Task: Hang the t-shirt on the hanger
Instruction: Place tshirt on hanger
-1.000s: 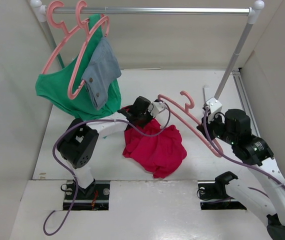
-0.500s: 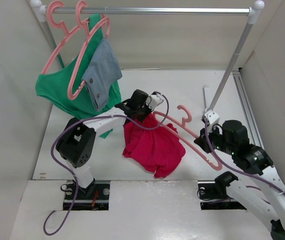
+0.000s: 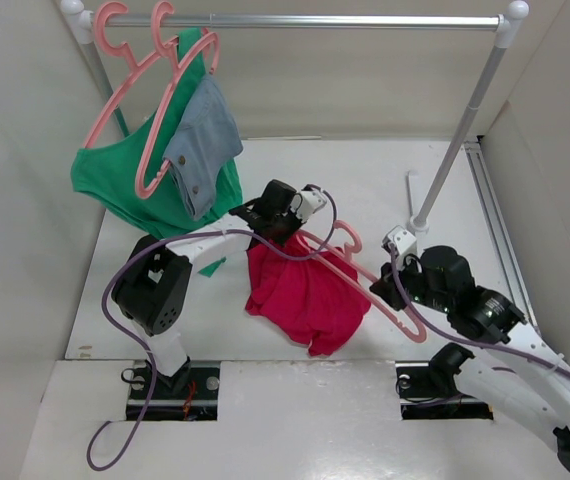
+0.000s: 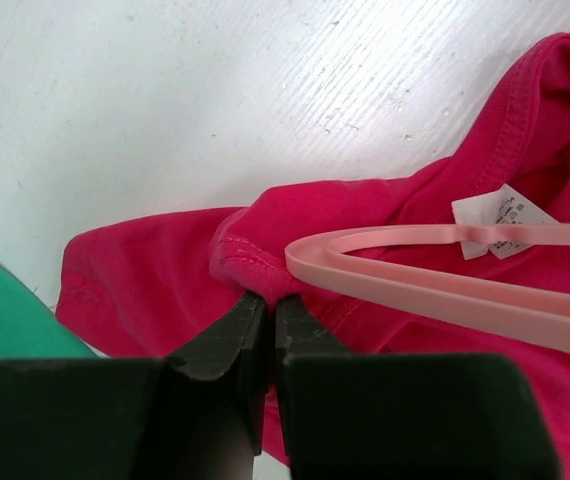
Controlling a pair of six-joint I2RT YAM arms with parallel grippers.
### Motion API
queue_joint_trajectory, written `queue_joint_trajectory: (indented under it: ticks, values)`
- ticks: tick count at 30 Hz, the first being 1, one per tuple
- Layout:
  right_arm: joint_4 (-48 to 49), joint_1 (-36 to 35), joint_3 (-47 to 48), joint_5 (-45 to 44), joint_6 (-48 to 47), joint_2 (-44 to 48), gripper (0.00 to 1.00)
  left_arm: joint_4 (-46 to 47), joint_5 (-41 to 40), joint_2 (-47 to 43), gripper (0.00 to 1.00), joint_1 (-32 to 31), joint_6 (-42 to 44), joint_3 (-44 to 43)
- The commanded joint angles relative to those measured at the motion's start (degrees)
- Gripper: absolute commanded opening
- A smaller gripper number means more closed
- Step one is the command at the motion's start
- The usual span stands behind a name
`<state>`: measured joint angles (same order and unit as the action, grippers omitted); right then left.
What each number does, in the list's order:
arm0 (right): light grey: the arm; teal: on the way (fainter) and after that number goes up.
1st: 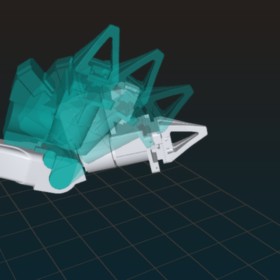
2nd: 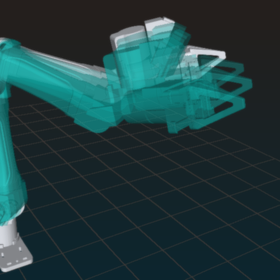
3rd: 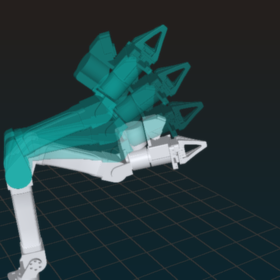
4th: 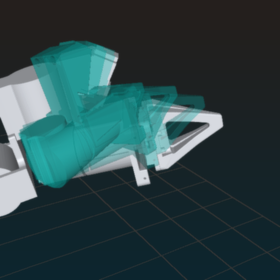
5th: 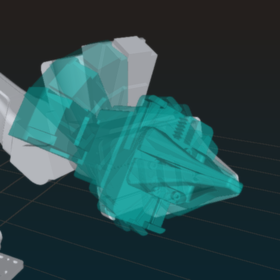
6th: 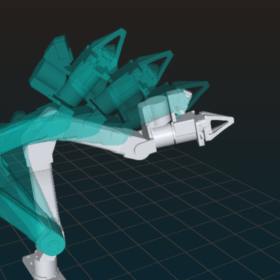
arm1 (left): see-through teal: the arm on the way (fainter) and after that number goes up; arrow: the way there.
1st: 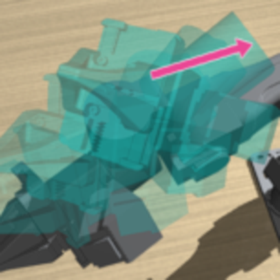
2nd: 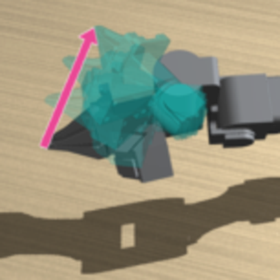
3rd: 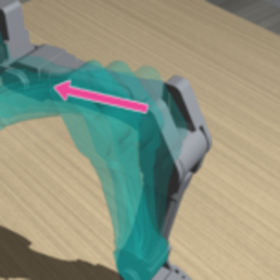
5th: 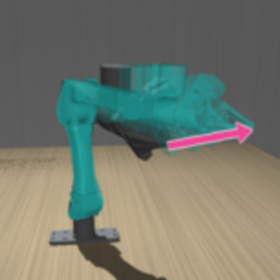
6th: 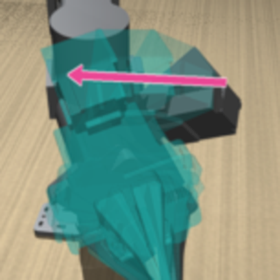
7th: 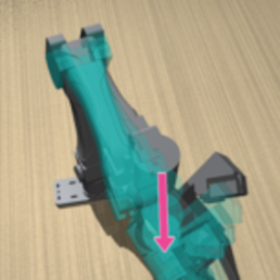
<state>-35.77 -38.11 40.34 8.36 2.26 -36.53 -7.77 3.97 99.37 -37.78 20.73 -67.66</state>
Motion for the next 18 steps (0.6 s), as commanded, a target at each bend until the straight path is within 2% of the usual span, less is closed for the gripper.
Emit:
queue_joint_trajectory:
  ticks: [1, 5, 8, 9, 12, 13, 17, 18]
  values:
    - [1.24, -2.14, 0.53, -1.42, 2.31, 2.51, 0.0, 0.21, -1.85, -1.2, 0.0, -0.01, -0.43, -2.56]
    - [0.52, -4.07, 0.53, -1.42, 4.32, 4.01, 0.0, -0.32, -1.86, -1.2, 0.0, -0.01, -0.43, -3.27]
    - [-0.09, -5.56, -0.52, -2.37, 5.64, 4.54, 0.0, -0.84, -1.86, -1.2, 0.13, -0.01, -0.43, -3.27]
    - [-0.09, -6.36, -0.52, -2.99, 5.65, 4.54, 0.0, -0.84, -1.86, -1.2, 0.22, -0.01, -0.43, -3.27]
    - [-0.1, -6.37, -1.66, -5.02, 6.26, 3.32, 0.0, -0.84, -1.86, -1.2, 0.26, -0.01, -0.43, -3.27]
    - [-0.09, -6.37, -1.67, -5.98, 6.26, 2.7, 0.0, -0.84, -1.86, -1.2, 0.26, -0.01, -0.43, -3.27]
    - [1.05, -6.37, -2.28, -9.23, 6.79, 1.47, 0.0, -0.84, -1.86, -1.2, 0.02, -0.01, 0.1, -2.74]
    - [1.05, -6.37, -2.28, -9.24, 6.79, 1.47, 0.0, -0.84, -1.16, -1.2, 0.0, -0.01, 0.1, -2.74]
